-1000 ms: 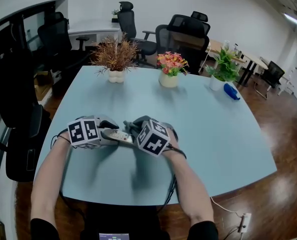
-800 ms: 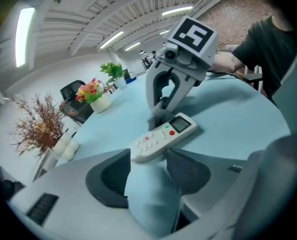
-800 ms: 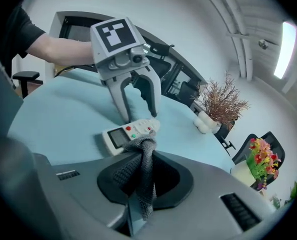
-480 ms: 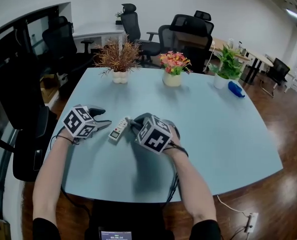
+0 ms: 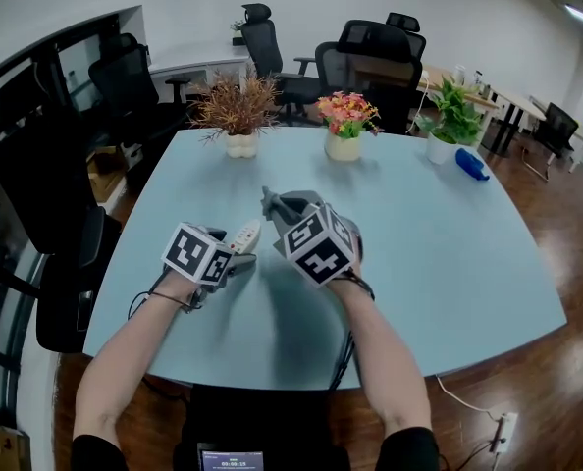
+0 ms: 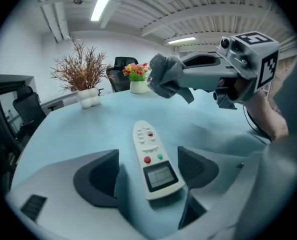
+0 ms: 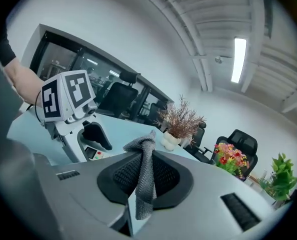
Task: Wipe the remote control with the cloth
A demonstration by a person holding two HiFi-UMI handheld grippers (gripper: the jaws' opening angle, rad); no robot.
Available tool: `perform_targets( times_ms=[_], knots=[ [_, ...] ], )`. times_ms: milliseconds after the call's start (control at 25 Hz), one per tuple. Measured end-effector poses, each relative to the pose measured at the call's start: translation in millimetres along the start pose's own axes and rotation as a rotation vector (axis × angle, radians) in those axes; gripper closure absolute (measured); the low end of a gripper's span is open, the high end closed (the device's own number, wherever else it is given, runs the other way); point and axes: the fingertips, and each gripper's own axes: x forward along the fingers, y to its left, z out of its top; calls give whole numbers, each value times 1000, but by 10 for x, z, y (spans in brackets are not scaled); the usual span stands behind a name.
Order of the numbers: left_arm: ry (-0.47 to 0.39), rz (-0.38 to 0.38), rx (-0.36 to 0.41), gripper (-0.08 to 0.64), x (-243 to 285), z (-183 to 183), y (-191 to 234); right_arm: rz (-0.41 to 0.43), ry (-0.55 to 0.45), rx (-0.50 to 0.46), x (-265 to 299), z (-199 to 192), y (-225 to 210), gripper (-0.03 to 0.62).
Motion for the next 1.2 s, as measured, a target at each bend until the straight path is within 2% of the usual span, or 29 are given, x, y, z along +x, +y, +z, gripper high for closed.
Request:
perform_targets(
  times_ms=[40,80,120,360,440,520,640,680,760,880,1080,1200],
  knots=[
    [3,-20,2,195,5,2,2,1,-4,0,-8,8,-5,563],
    [3,-31,12,259,6,-1,12,1,-8,1,-13,12,-9,563],
    [1,-36,28,364,7,-9,26,2,-12,4,-18,14,-10,563],
    [-11,-80,145,368,41,-5,42,66,-35,57,66,6,103,563],
    [-23,-72,190,368,36,5,54,91,-40,97,123,7,161,563],
    [-59,-13,251,370,-6,17,74,115,-68,154,167,33,205,563],
    [-138,127,376,371,-132,111,123,193,-179,254,168,231,338,563],
    [-159,163,410,371,-188,141,139,225,-214,266,167,325,434,563],
    [-209,214,454,371,-320,207,181,262,-236,222,196,445,654,563],
    [-285,245,469,371,-495,259,244,236,-199,146,295,425,777,563],
    [-309,283,535,371,-564,263,291,104,-178,261,377,280,294,563],
    [-310,318,580,371,-578,263,290,16,-191,286,309,277,52,563]
  ],
)
